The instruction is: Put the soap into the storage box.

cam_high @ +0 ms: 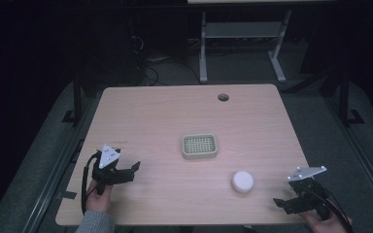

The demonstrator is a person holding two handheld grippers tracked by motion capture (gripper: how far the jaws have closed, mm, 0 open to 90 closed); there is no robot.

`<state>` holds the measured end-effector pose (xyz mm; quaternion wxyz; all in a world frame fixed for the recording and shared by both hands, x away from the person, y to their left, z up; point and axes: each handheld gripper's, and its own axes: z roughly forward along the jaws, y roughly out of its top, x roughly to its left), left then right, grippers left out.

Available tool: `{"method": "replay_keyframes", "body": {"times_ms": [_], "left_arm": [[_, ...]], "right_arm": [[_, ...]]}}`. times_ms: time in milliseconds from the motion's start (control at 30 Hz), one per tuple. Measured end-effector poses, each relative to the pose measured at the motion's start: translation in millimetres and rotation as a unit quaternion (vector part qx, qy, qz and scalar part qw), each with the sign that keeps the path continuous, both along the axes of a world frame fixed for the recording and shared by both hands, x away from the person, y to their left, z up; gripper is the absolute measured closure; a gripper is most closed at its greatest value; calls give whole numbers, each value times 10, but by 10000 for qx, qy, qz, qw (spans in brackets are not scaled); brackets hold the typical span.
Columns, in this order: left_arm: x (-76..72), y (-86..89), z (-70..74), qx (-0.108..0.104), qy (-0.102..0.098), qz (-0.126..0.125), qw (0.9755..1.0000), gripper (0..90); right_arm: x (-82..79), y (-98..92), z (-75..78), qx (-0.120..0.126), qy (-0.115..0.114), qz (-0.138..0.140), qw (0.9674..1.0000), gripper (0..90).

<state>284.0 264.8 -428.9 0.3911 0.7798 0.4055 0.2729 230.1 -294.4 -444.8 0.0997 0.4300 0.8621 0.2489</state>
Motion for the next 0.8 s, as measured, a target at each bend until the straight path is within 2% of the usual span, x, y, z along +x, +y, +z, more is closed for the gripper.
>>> {"method": "replay_keyframes", "body": {"times_ms": [367,600,800], "left_arm": [[-17,23,9,-31,-15,14,10000,152],[-17,22,9,-9,-32,-6,10000,152],[-18,31,12,-38,-14,19,10000,153]], "right_arm": [[24,115,73,-141,86,205,9997,145],[141,258,116,-246,264,410,9985,145],[172,351,174,-357,230,600,9973,145]]}}
